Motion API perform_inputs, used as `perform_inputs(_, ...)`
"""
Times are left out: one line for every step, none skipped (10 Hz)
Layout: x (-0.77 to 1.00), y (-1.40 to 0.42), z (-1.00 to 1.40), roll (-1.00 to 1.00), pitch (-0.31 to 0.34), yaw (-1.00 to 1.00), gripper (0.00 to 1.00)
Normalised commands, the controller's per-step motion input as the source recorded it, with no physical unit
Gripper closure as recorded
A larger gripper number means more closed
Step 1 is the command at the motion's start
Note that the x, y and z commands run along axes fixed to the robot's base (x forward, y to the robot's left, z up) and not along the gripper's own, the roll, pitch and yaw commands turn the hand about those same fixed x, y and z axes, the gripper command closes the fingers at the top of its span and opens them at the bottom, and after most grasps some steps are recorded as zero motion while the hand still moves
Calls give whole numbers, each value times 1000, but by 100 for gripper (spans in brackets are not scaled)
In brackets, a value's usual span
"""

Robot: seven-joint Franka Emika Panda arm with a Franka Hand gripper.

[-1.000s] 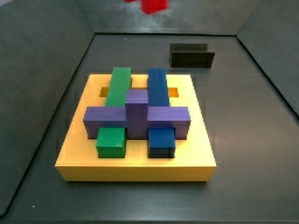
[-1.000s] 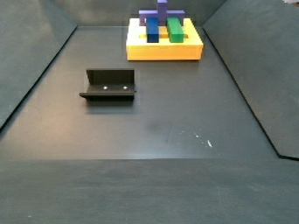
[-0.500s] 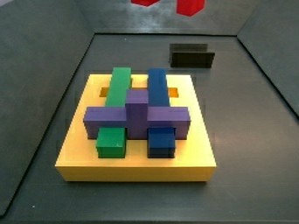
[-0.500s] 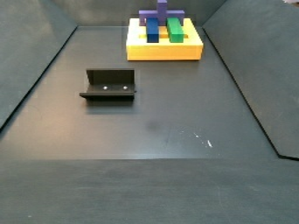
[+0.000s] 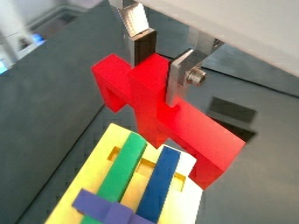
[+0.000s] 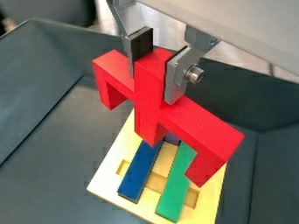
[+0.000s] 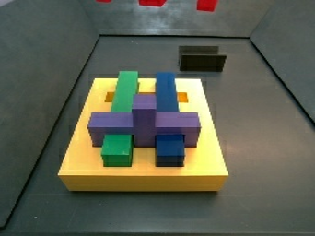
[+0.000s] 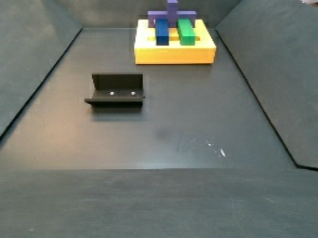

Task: Pick up the red object. Move up. Move to above the board. Insert the red object.
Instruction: Move to above the board, then insert the red object.

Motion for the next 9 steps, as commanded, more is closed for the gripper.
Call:
perform_inputs(83,-40,29,62,266,1000,100)
perform_inputs(88,-40,25,68,286,909,100)
perform_inputs(86,-37,22,64,253,648,100)
perform_inputs(75,-30,29,59,194,353,100)
perform_inputs(0,0,0,-7,0,0,100)
perform_inputs(0,0,-11,-31,-9,0,100)
perform_inputs(0,54,-343,-220,-41,0,100)
perform_inputs(0,103,-420,-370,-47,0,100)
perform_inputs(-31,100,-383,-394,-9,0,100)
